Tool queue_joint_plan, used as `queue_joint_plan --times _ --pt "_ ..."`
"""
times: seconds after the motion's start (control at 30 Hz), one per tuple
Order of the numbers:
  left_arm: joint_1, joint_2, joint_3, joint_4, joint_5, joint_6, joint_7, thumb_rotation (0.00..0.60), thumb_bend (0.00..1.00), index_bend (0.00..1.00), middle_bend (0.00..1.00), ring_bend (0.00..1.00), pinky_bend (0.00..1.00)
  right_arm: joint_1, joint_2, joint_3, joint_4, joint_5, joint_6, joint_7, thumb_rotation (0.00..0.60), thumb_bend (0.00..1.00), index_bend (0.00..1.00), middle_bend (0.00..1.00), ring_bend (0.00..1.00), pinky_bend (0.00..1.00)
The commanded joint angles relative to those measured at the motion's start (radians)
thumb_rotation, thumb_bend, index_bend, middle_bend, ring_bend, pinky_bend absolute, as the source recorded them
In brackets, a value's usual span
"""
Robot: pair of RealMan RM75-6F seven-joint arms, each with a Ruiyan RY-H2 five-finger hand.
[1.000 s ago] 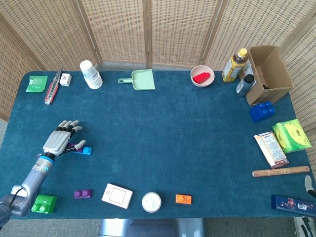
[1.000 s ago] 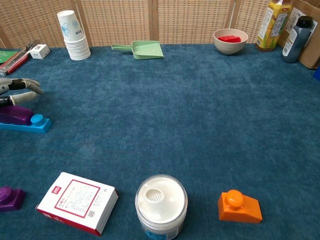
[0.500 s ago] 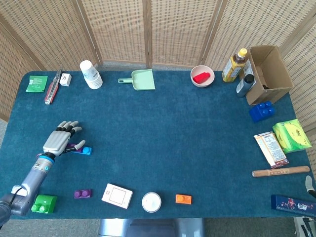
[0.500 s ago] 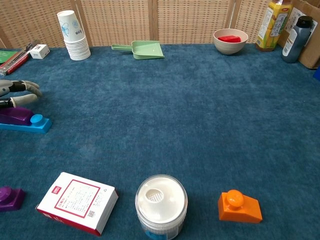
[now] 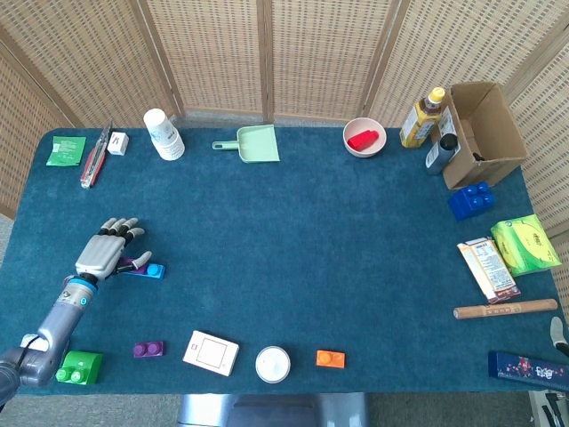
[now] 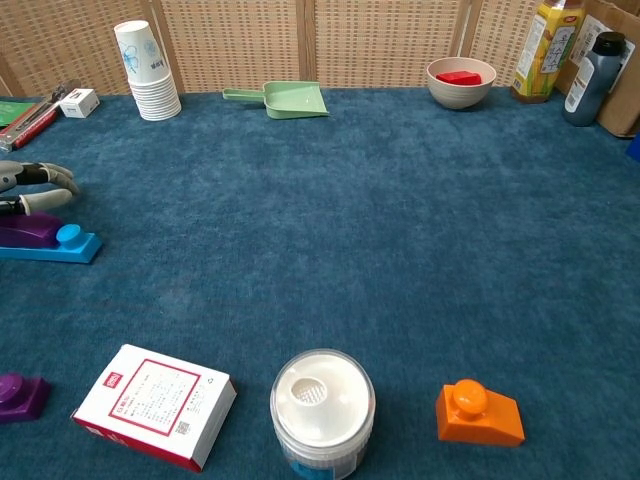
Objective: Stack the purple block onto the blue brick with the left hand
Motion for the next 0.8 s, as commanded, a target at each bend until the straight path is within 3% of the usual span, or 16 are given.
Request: queue_joint_plan --times 0.03,0.57,0.8 --pt "-0.003 0.0 -0.004 -0.003 -0.01 -0.009 0.01 0.0 0.3 0.18 0.07 0.0 0.0 0.0 0.001 0.0 -0.002 -0.001 0.001 0.0 0.6 0.41 0.03 0.1 0.0 0.07" --pt "-0.008 -0.015 -0.015 -0.008 -0.027 -0.027 0.003 0.0 0.3 0.17 0.07 0.0 0.0 -0.005 0.005 0.0 -0.007 0.002 0.003 0.01 0.6 0.41 0.03 0.1 0.0 0.07" --pt "-0.004 0.003 -0.032 -0.046 -0.006 0.017 -0.063 0.0 0.3 0.18 0.08 0.0 0.0 -0.006 0.006 0.0 -0.009 0.003 0.002 0.013 0.6 0.41 0.02 0.1 0.0 0.07"
